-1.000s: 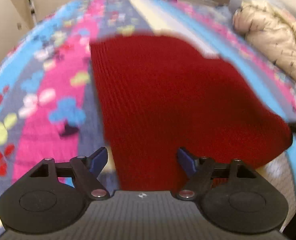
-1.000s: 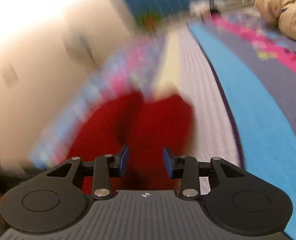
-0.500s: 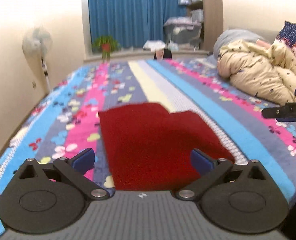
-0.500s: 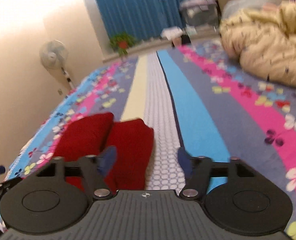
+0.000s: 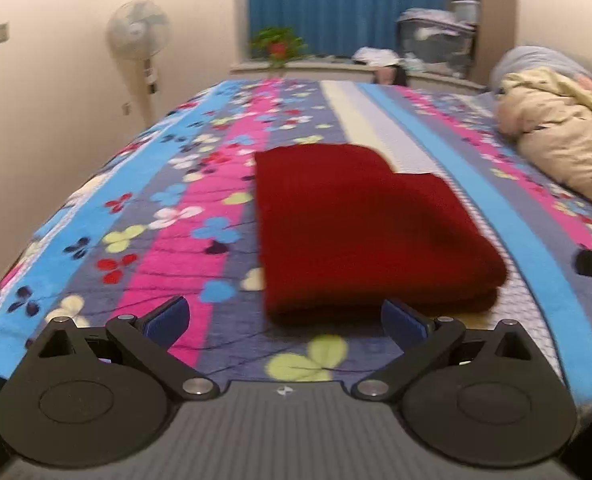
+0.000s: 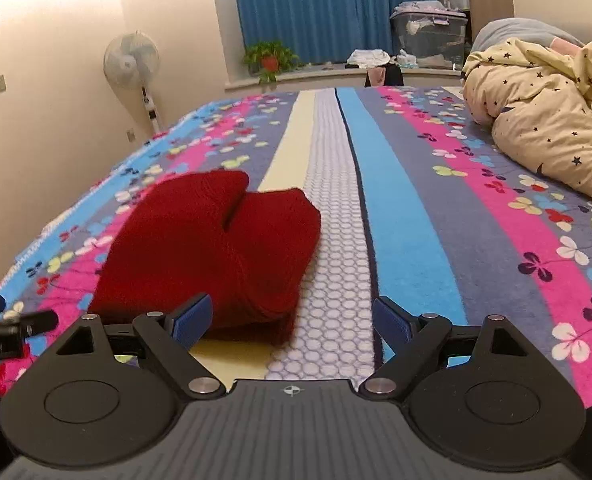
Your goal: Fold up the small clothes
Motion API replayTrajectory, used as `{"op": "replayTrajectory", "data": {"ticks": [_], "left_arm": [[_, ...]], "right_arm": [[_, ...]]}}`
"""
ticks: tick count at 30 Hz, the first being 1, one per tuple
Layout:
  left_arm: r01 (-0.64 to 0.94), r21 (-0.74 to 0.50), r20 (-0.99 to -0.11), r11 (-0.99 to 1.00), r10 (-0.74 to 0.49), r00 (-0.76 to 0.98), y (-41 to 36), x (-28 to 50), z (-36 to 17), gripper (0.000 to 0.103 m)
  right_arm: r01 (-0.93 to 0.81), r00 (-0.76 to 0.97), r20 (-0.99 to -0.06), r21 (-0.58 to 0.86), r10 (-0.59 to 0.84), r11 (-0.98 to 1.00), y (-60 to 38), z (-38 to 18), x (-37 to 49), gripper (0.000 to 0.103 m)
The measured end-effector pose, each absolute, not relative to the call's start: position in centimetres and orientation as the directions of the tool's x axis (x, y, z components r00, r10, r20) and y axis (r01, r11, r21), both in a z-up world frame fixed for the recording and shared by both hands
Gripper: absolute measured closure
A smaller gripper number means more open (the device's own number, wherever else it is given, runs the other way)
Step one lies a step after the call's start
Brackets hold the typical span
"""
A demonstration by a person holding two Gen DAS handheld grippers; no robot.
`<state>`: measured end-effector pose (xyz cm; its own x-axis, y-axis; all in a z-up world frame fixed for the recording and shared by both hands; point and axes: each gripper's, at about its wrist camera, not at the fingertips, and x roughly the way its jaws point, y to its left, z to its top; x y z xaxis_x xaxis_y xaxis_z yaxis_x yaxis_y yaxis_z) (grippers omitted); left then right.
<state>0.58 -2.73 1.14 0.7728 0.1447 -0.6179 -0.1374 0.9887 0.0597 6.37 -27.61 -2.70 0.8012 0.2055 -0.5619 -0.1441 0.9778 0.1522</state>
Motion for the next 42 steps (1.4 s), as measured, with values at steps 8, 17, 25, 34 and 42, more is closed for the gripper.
{"op": "replayTrajectory", "data": {"ticks": [8, 17, 25, 34, 42], "left_arm": [[-0.172, 0.023, -0.660, 0.985, 0.145, 0.737, -1.0, 1.1, 0.7, 0.001], [-0.165, 0.036, -0.650, 0.986, 0.148, 0.745, -1.4, 1.2, 0.7, 0.001], [-0.136, 0.039, -0.642, 0.990, 0.130, 0.756, -2.1, 1.2, 0.8, 0.001], [-0.107, 0.029, -0.628, 0.994, 0.101, 0.772, -2.6, 1.1, 0.9, 0.001], [-0.094, 0.030, -0.623, 0.995, 0.092, 0.777, -2.7, 1.1, 0.8, 0.001]], "right_arm": [[-0.178, 0.798, -0.554, 0.158, 0.237, 0.971, -26.7, -2.1, 6.0, 0.015], [-0.190, 0.788, -0.570, 0.137, 0.234, 0.972, -26.0, -2.8, 6.2, 0.015], [-0.180, 0.785, -0.571, 0.157, 0.238, 0.971, -26.8, -2.8, 6.1, 0.015], [-0.215, 0.786, -0.559, 0.150, 0.263, 0.965, -26.5, -2.5, 5.7, 0.015], [-0.215, 0.786, -0.559, 0.153, 0.264, 0.965, -26.5, -2.5, 5.7, 0.015]]}}
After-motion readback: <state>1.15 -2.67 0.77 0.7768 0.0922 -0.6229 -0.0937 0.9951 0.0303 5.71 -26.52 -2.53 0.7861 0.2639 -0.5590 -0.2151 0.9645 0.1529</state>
